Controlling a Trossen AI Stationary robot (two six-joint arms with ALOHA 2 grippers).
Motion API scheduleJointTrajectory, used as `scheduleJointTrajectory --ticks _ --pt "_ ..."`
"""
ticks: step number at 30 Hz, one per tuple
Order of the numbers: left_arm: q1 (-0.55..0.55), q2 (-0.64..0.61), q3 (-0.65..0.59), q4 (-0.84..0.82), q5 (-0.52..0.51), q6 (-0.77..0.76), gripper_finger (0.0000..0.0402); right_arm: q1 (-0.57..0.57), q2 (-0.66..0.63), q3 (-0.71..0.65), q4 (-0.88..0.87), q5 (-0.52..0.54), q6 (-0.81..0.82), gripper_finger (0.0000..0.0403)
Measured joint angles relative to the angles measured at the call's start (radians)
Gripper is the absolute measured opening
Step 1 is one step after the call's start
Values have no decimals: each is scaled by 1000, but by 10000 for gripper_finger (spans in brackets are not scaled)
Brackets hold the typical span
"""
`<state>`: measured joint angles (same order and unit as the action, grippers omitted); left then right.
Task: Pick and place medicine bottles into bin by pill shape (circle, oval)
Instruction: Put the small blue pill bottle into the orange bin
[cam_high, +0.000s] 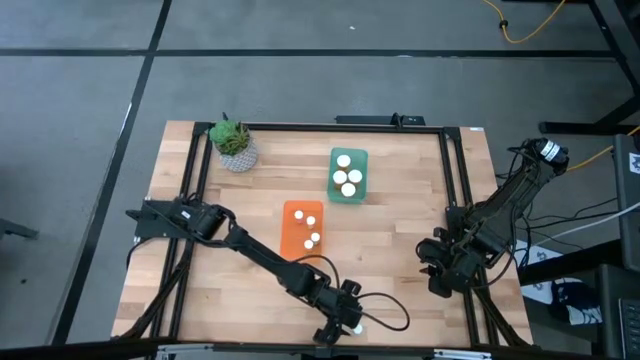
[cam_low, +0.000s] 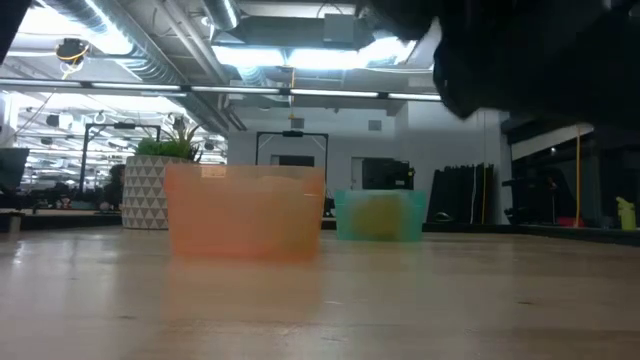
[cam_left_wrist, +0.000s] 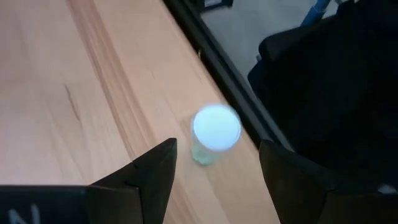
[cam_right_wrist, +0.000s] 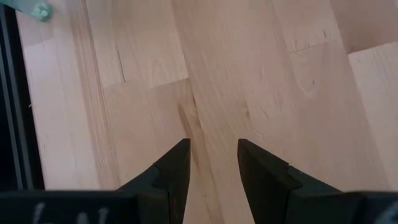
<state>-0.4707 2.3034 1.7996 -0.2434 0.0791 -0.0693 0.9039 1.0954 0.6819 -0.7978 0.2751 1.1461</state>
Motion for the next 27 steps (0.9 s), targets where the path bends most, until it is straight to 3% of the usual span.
scheduleJointTrajectory --ticks 27 --pt "31 56 -1 149 117 46 222 0 0 0 1 -7 0 135"
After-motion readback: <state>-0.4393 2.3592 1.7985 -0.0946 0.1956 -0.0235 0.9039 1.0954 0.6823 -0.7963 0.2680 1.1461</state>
